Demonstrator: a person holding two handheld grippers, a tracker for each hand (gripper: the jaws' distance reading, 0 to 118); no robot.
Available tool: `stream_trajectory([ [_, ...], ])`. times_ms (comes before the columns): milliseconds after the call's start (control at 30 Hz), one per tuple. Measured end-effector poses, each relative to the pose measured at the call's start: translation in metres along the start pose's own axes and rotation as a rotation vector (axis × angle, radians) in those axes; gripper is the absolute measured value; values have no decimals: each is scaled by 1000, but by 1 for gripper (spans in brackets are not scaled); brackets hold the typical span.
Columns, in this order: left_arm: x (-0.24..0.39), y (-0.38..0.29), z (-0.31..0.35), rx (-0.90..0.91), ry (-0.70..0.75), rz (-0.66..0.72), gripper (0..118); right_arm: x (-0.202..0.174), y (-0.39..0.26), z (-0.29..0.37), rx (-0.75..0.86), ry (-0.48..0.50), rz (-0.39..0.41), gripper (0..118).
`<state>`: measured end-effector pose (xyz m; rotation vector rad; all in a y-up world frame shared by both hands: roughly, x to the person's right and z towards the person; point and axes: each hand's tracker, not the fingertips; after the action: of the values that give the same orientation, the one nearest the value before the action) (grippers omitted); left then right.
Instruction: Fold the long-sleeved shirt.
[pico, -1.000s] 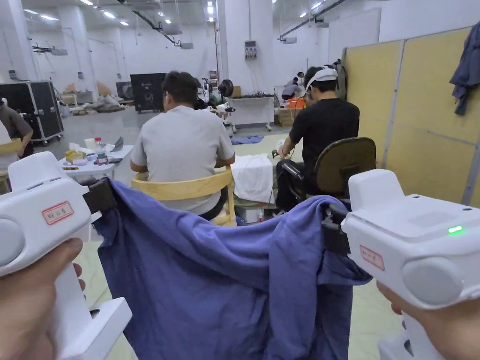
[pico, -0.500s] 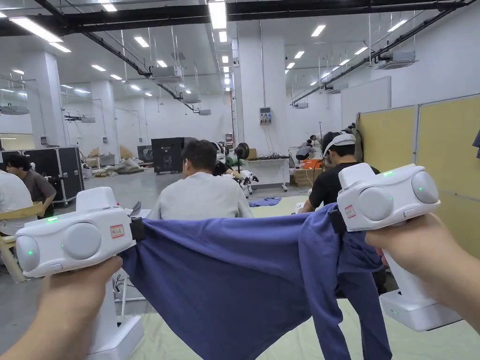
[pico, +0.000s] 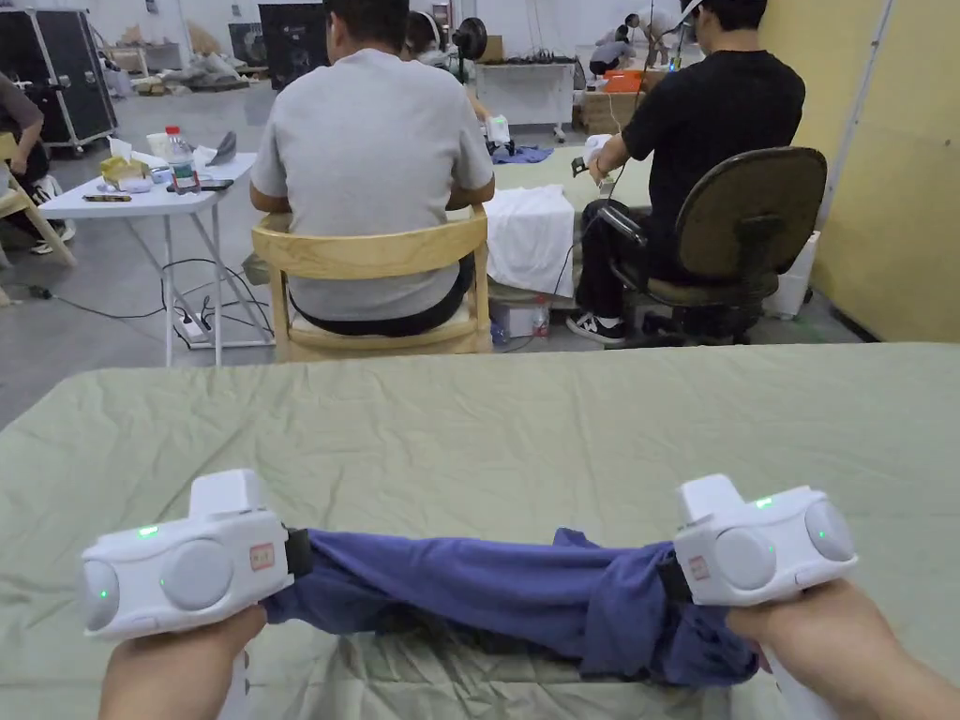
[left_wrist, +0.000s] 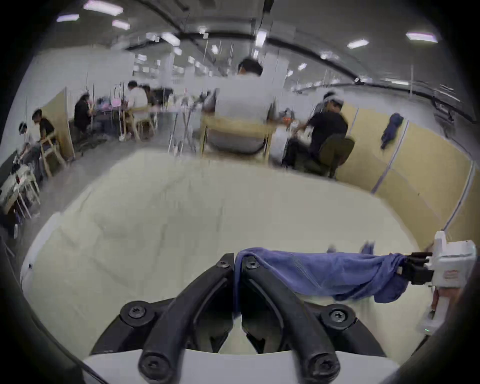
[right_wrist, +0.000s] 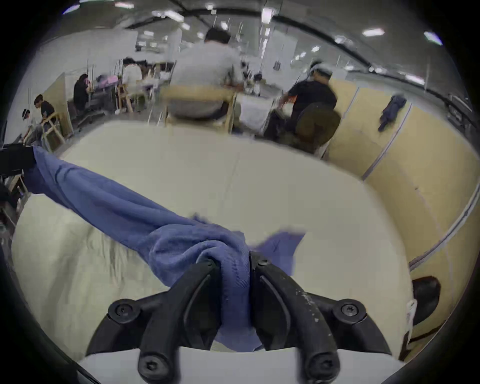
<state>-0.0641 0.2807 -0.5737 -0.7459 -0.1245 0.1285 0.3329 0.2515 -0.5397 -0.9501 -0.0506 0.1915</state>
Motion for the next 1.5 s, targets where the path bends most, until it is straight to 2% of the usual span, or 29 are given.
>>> stream_trajectory([
  [67,-14,-45,-6,-91,0,15,2,-8,-43,-12,-61,25,-14,22],
  [133,-27,-78,7,-124,-10,36,2,-10,-75,-7,-56,38,-17,22],
  [233,-37,-116,42,-129,-26,2,2,-14,-117,26,-40,60,-33,22],
  [333,-40,-151,86,-151,-43,-74,2,-22,-153,65,-27,44,16,22],
  [467,-50,-191,138,-224,-60,-28,2,-27,-202,112,-67,84,21,22],
  [567,-51,-218,174,-257,-56,-69,2,-32,-234,138,-111,75,33,22],
  [667,-53,-243,202,-296,-78,-59,2,-33,-267,163,-124,130,-11,28],
  [700,-56,-249,210,-313,-103,-34,7,-32,-275,170,-116,146,-20,49],
  [733,-59,-254,217,-312,-138,-8,22,-32,-281,178,-120,128,-20,73],
  [767,-61,-258,224,-307,-142,-3,56,-31,-288,188,-101,92,-42,99],
  [800,-60,-259,229,-304,-130,-6,109,-27,-292,198,-54,79,-64,118],
  [833,-58,-259,238,-290,-109,0,118,-21,-296,212,24,72,-98,118],
  [867,-60,-256,253,-208,-130,36,113,-17,-296,227,64,76,-130,118],
  [900,-57,-251,260,-187,-132,15,110,-13,-296,238,70,93,-172,118],
  [1000,-44,-245,280,-152,-150,1,113,-4,-299,271,126,137,-304,118],
  [1033,-38,-245,285,-144,-152,-7,112,-3,-300,279,131,138,-341,112],
  [1067,-30,-246,289,-154,-160,-32,104,-3,-302,286,131,153,-368,90],
  [1100,-24,-248,293,-171,-177,-77,63,-3,-304,291,142,164,-374,27],
  [1133,-15,-251,297,-161,-172,-120,12,-5,-306,294,160,162,-386,4],
  [1167,-6,-254,298,-150,-150,-151,4,-8,-307,294,160,141,-387,4],
  [1200,-1,-256,299,-143,-116,-170,3,-11,-306,298,153,96,-403,4],
  [1267,9,-250,289,-193,-202,-149,3,-13,-304,298,158,140,-410,4],
  [1300,13,-244,282,-207,-235,-129,3,-14,-301,297,156,172,-417,4],
  [1333,15,-236,268,-201,-244,-114,10,-15,-297,295,150,188,-427,4],
  [1367,19,-224,254,-189,-240,-111,28,-12,-300,290,146,196,-439,4],
  [1400,24,-211,240,-180,-237,-111,73,-12,-296,287,143,211,-446,4],
  [1433,30,-195,221,-158,-231,-114,96,-13,-291,284,141,226,-450,4],
  [1500,42,-166,166,-140,-204,-117,118,-10,-288,278,144,244,-462,4],
])
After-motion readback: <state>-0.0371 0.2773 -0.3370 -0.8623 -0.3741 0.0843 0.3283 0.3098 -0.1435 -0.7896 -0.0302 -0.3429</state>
